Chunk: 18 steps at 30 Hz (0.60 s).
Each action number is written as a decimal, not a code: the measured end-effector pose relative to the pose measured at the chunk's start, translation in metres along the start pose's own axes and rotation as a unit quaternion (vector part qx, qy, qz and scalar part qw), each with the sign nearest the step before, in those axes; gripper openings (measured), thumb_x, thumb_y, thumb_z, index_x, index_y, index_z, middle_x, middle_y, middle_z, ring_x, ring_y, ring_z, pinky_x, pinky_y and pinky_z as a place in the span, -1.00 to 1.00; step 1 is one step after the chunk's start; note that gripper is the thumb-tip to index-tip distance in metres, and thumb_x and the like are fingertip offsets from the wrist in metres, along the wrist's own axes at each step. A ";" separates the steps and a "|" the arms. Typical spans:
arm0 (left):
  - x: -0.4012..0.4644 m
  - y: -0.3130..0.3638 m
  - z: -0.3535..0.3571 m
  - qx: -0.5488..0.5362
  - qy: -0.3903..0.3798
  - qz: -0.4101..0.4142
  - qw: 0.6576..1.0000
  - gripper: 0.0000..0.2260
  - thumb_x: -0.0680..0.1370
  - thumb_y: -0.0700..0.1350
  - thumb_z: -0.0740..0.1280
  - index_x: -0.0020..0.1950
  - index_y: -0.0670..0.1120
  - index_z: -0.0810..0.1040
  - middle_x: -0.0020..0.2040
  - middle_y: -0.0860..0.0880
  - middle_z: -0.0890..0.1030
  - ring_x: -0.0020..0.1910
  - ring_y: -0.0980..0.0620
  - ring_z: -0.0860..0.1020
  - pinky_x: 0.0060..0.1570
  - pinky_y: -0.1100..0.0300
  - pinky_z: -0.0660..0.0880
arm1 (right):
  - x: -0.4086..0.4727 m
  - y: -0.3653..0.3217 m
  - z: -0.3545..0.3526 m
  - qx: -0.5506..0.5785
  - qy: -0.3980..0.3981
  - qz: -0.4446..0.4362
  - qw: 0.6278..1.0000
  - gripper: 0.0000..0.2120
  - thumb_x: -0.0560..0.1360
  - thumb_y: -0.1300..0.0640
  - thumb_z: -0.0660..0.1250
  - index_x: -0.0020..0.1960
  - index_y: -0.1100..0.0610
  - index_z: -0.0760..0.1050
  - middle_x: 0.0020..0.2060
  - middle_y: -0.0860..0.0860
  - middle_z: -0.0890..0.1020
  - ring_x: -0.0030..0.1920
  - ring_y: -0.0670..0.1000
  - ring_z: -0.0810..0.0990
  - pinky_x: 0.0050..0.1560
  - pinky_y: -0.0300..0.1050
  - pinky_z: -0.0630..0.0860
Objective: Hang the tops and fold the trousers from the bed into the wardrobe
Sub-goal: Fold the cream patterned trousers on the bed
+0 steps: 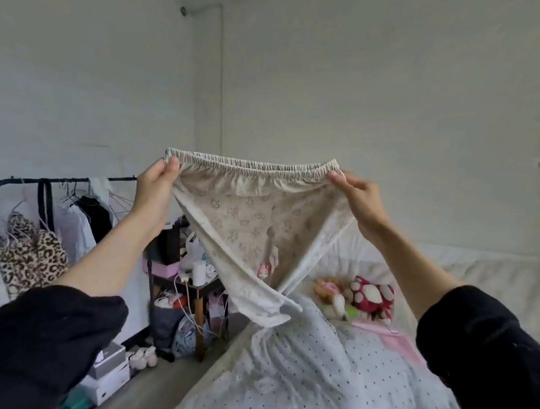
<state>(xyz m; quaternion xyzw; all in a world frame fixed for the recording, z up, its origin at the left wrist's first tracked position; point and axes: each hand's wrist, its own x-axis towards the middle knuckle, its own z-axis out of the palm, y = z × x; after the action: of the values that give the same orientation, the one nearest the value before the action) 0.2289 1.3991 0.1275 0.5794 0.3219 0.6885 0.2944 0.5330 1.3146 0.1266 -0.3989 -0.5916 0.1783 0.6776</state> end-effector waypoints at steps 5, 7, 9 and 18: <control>-0.088 -0.019 -0.022 0.049 -0.001 -0.090 0.995 -0.85 0.60 0.03 0.21 -0.04 0.05 0.55 0.05 0.01 0.53 0.09 0.07 0.46 0.16 0.13 0.31 | -0.086 0.010 -0.012 -0.061 -0.007 0.074 0.995 -0.65 0.51 0.08 0.34 0.00 0.41 0.58 0.10 0.33 0.56 0.10 0.02 0.59 0.13 -0.19 0.46; -0.127 -0.021 -0.030 0.059 0.005 -0.128 0.990 -0.72 0.61 0.01 0.20 0.25 -0.06 0.50 0.18 0.07 0.50 0.19 0.11 0.42 0.19 0.17 0.29 | -0.121 0.014 -0.016 -0.079 -0.020 0.114 0.990 -0.65 0.50 0.04 0.35 -0.08 0.36 0.60 -0.01 0.34 0.61 -0.13 -0.06 0.56 0.04 -0.06 0.47; -0.164 -0.024 -0.040 0.076 0.001 -0.137 0.988 -0.82 0.62 -0.01 0.19 0.10 -0.03 0.54 0.02 0.14 0.48 0.02 0.21 0.43 0.05 0.29 0.32 | -0.159 0.020 -0.019 -0.082 -0.037 0.154 0.984 -0.75 0.51 0.05 0.33 -0.14 0.23 0.62 -0.16 0.17 0.65 -0.24 -0.15 0.56 -0.01 -0.21 0.47; -0.363 -0.085 -0.113 0.169 -0.196 -0.337 0.905 -0.80 0.60 -0.09 0.22 -0.21 -0.04 0.48 -0.17 -0.04 0.52 -0.11 0.01 0.48 -0.11 0.17 0.41 | -0.352 0.065 -0.041 -0.112 -0.071 0.376 0.917 -0.86 0.58 0.23 0.21 -0.08 0.23 0.52 -0.19 0.07 0.60 -0.04 0.07 0.55 0.04 -0.01 0.52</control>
<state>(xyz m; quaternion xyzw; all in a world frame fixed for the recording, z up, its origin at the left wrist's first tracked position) 0.1767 1.1579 -0.1734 0.6008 0.5455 0.3560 0.4633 0.5032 1.0905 -0.1537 -0.6513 -0.4609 0.3803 0.4677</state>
